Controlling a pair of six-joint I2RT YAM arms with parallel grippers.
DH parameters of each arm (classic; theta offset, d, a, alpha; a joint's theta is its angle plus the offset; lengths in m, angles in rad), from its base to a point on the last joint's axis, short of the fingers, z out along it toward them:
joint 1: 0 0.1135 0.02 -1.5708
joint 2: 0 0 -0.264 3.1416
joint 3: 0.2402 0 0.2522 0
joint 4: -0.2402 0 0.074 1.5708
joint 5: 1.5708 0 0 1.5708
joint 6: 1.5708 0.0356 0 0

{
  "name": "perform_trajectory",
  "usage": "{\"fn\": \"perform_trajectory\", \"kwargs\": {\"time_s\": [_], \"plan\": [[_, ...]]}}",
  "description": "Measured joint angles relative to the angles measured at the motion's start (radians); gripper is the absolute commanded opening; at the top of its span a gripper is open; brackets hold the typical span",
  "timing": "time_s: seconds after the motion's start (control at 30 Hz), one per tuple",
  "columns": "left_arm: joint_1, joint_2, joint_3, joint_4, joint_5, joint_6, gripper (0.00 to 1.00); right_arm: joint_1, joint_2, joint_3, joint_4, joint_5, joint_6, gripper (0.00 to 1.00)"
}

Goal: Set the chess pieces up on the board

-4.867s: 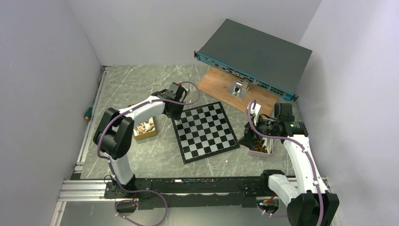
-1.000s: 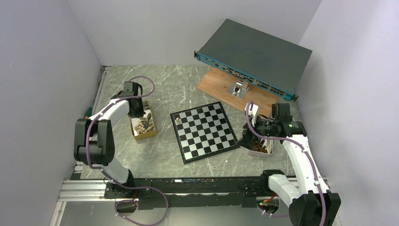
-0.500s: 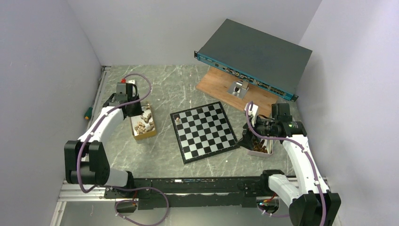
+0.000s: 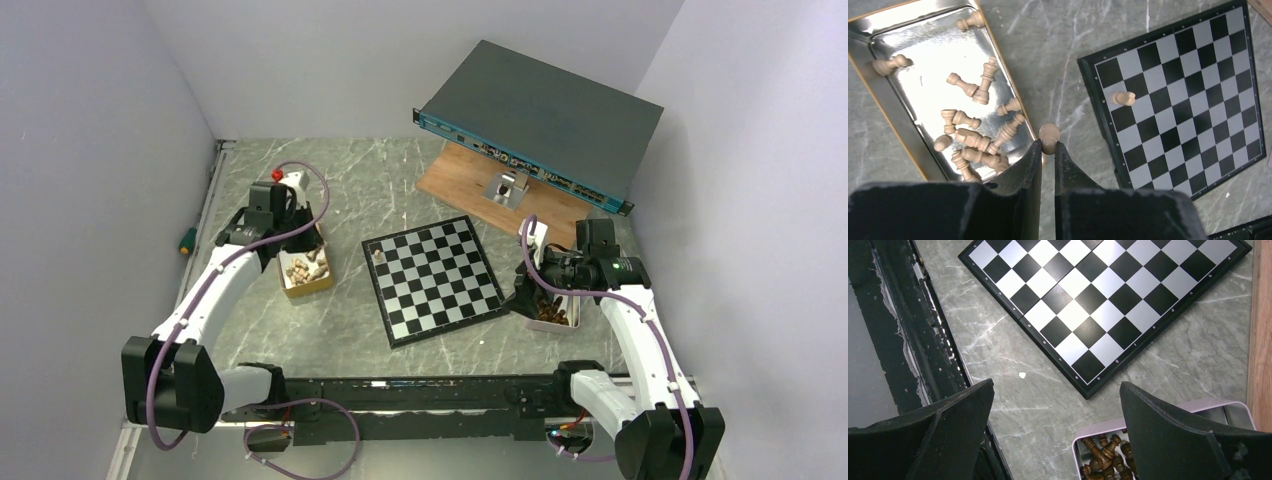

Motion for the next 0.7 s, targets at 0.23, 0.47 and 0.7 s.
{"fn": "perform_trajectory", "kwargs": {"time_s": [0.23,0.47,0.7], "plan": [[-0.061,0.006,0.014,-0.010,0.006,-0.001,0.00,0.000,0.000,0.000,0.003,0.003,0.000,1.00],[-0.145,0.071,0.079,-0.009,-0.001,-0.001,0.00,0.000,0.000,0.000,0.003,0.004,0.000,1.00],[-0.230,0.158,0.151,-0.013,-0.032,-0.001,0.00,0.000,0.000,0.000,0.003,0.005,0.000,1.00]]}}
